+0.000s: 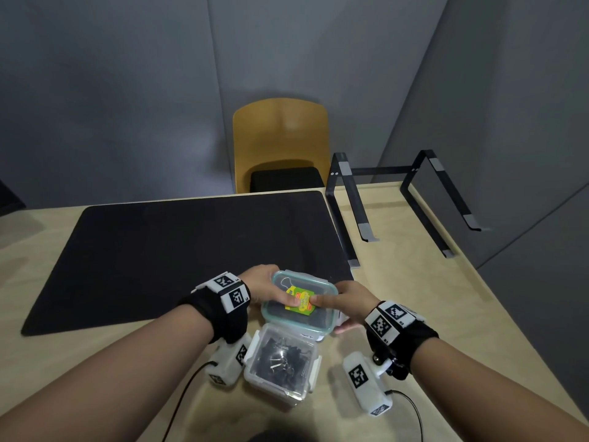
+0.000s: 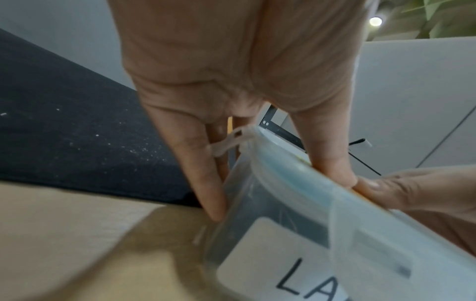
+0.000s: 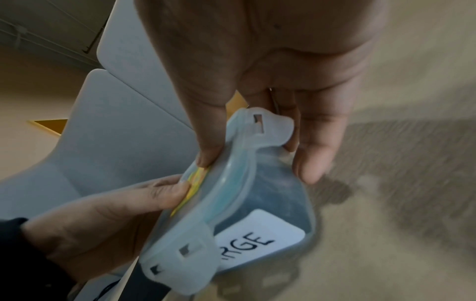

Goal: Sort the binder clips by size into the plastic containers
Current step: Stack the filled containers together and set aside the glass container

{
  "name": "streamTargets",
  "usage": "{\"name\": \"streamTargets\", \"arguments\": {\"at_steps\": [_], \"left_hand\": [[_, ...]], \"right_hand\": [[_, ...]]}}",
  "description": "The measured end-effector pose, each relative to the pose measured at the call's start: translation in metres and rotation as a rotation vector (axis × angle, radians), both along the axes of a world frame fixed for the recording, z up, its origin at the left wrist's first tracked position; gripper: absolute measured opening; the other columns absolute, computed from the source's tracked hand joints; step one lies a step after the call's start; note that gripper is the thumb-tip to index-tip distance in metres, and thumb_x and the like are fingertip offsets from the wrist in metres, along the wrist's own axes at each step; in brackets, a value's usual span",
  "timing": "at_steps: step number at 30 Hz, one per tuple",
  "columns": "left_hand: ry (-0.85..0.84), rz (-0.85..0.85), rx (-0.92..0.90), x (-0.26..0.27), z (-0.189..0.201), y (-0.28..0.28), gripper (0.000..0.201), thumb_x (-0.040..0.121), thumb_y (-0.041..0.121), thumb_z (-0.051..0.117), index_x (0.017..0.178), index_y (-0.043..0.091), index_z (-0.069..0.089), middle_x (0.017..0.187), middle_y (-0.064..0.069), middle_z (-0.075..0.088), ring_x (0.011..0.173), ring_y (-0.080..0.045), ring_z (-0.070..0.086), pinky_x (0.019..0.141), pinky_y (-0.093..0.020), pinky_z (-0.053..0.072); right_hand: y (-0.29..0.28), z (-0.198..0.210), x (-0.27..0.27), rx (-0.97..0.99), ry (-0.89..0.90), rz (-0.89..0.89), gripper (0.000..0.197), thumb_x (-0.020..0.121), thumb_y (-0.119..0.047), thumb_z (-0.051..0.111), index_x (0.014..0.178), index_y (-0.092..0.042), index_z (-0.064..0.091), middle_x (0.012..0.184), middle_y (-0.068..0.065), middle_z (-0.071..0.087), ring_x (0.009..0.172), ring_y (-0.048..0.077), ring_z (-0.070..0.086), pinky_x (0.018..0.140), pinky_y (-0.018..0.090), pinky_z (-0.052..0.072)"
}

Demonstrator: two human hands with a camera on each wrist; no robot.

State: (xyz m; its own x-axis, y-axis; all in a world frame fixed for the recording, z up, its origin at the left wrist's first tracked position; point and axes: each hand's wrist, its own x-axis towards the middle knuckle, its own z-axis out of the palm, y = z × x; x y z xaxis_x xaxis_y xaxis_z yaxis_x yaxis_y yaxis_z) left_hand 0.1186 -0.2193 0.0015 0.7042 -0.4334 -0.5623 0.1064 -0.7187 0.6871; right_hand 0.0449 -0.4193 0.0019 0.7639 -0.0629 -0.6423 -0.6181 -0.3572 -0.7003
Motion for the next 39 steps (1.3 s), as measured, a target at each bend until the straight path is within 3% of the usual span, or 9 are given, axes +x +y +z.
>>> {"name": "streamTargets", "arguments": {"at_steps": [5, 10, 18, 22, 28, 32, 35, 37, 39], "left_hand": [[0.017, 0.024, -0.015, -0.002, -0.001, 0.0, 0.048, 0.055, 0.035, 0.09, 0.089, 0.021, 0.058, 0.1, -0.002, 0.068, 0.096, -0.02, 0.067, 0.088, -0.04, 0.055], [0.024, 0.041, -0.084, -0.006, -0.005, 0.002, 0.04, 0.06, 0.03, 0.088, 0.085, 0.023, 0.058, 0.094, 0.002, 0.068, 0.092, -0.017, 0.067, 0.089, -0.035, 0.054], [0.007, 0.143, -0.097, -0.012, -0.016, 0.007, 0.059, 0.055, 0.038, 0.089, 0.103, 0.019, 0.061, 0.099, 0.003, 0.069, 0.092, -0.014, 0.067, 0.086, -0.034, 0.055], [0.063, 0.138, -0.143, -0.013, -0.016, 0.008, 0.065, 0.04, 0.048, 0.089, 0.094, 0.018, 0.071, 0.092, 0.001, 0.075, 0.089, -0.018, 0.071, 0.087, -0.041, 0.056], [0.055, 0.102, -0.138, -0.012, -0.014, 0.006, 0.038, 0.061, 0.035, 0.087, 0.092, 0.021, 0.071, 0.092, 0.002, 0.074, 0.088, -0.015, 0.07, 0.089, -0.038, 0.055], [0.046, 0.095, -0.137, -0.014, -0.014, 0.007, 0.039, 0.06, 0.039, 0.087, 0.092, 0.023, 0.071, 0.094, 0.003, 0.074, 0.091, -0.016, 0.07, 0.091, -0.039, 0.054], [0.036, 0.088, -0.125, -0.014, -0.016, 0.008, 0.06, 0.042, 0.056, 0.084, 0.091, 0.024, 0.071, 0.093, 0.004, 0.074, 0.091, -0.015, 0.07, 0.09, -0.04, 0.054], [0.039, 0.09, -0.132, -0.014, -0.016, 0.008, 0.064, 0.041, 0.058, 0.084, 0.092, 0.024, 0.071, 0.093, 0.004, 0.074, 0.09, -0.015, 0.07, 0.088, -0.038, 0.055], [0.046, 0.093, -0.147, -0.016, -0.014, 0.008, 0.05, 0.054, 0.046, 0.087, 0.095, 0.022, 0.069, 0.095, 0.003, 0.073, 0.089, -0.015, 0.07, 0.086, -0.034, 0.056]], "right_hand": [[-0.005, -0.009, -0.011, -0.07, -0.164, 0.04, 0.045, 0.069, -0.04, 0.079, 0.098, -0.009, 0.063, 0.098, 0.011, 0.067, 0.085, 0.023, 0.066, 0.072, 0.035, 0.057], [-0.024, -0.01, -0.024, 0.457, -0.094, -0.059, 0.038, 0.082, -0.005, 0.065, 0.119, -0.004, 0.057, 0.109, 0.025, 0.062, 0.095, 0.034, 0.062, 0.085, 0.041, 0.056], [-0.04, -0.016, -0.025, 0.527, -0.129, 0.044, 0.051, 0.08, 0.005, 0.062, 0.128, -0.01, 0.052, 0.131, 0.004, 0.056, 0.106, 0.03, 0.062, 0.091, 0.038, 0.053], [-0.038, -0.014, -0.022, 0.294, -0.24, 0.171, 0.05, 0.077, 0.004, 0.068, 0.122, -0.018, 0.059, 0.126, 0.0, 0.061, 0.103, 0.025, 0.065, 0.09, 0.042, 0.053], [-0.038, -0.013, -0.017, 0.031, -0.359, 0.276, 0.047, 0.079, -0.005, 0.07, 0.109, -0.039, 0.061, 0.12, -0.004, 0.064, 0.092, 0.017, 0.068, 0.093, 0.036, 0.052], [-0.038, -0.006, -0.021, -0.085, -0.441, 0.326, 0.041, 0.081, -0.011, 0.07, 0.115, -0.031, 0.062, 0.113, -0.008, 0.068, 0.096, 0.002, 0.066, 0.09, 0.015, 0.046], [-0.038, -0.006, -0.024, -0.207, -0.485, 0.357, 0.042, 0.083, -0.016, 0.069, 0.121, -0.031, 0.058, 0.107, -0.01, 0.068, 0.09, 0.003, 0.067, 0.088, 0.016, 0.046], [-0.037, -0.004, -0.026, -0.259, -0.51, 0.381, 0.053, 0.083, -0.016, 0.068, 0.131, -0.031, 0.05, 0.117, -0.011, 0.061, 0.096, 0.007, 0.063, 0.09, 0.021, 0.048], [-0.037, 0.001, -0.024, -0.388, -0.582, 0.514, 0.064, 0.085, -0.015, 0.066, 0.139, -0.031, 0.039, 0.135, -0.011, 0.048, 0.108, 0.004, 0.054, 0.088, 0.009, 0.043]]}}
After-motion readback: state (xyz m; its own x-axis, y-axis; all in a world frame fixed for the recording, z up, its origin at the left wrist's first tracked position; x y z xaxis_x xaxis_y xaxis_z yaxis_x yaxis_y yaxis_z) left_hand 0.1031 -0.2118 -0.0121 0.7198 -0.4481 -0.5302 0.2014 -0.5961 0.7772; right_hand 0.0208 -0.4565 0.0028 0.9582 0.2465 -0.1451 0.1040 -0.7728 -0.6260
